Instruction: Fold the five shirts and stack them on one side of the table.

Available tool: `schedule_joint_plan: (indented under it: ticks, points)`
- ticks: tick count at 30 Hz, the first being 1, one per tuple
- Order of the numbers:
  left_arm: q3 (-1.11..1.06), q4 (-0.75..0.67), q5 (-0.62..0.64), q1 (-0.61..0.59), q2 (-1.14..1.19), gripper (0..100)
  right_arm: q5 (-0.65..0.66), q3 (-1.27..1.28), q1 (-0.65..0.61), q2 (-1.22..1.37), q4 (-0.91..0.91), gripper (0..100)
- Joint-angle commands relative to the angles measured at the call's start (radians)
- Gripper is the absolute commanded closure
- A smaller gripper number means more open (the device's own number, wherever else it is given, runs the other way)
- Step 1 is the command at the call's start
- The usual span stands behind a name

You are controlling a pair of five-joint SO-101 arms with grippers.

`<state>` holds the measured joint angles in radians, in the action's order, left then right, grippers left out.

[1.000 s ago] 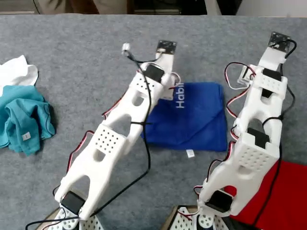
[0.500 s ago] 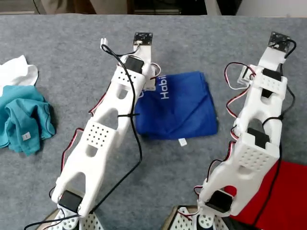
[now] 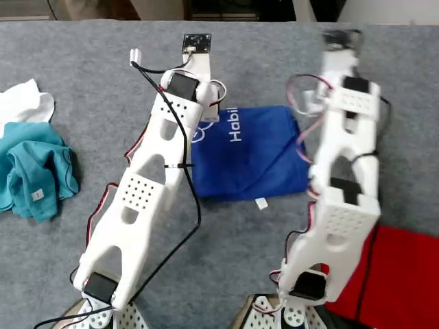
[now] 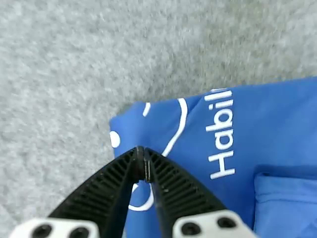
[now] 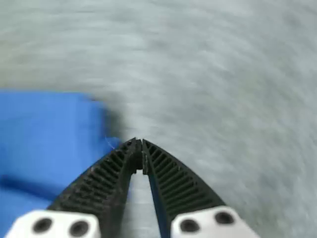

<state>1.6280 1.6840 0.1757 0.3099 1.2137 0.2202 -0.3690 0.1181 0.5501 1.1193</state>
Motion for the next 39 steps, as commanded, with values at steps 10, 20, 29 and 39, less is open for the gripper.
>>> schedule_joint_plan:
  ticks: [10, 20, 29, 39]
  points:
    - [0.046, -0.091, 0.015, -0.216, 0.035, 98, 0.051, -0.275, -0.285, 0.275, 0.212, 99.3]
    - [0.046, -0.133, 0.015, -0.19, 0.108, 98, 0.051, -0.556, -0.24, 0.338, 0.471, 99.3]
    - [0.046, -0.129, 0.015, -0.181, 0.108, 98, 0.058, -0.903, -0.223, 0.344, 0.667, 99.3]
    - [0.046, -0.132, 0.015, -0.201, 0.108, 98, 0.058, -0.694, -0.328, 0.395, 0.623, 99.3]
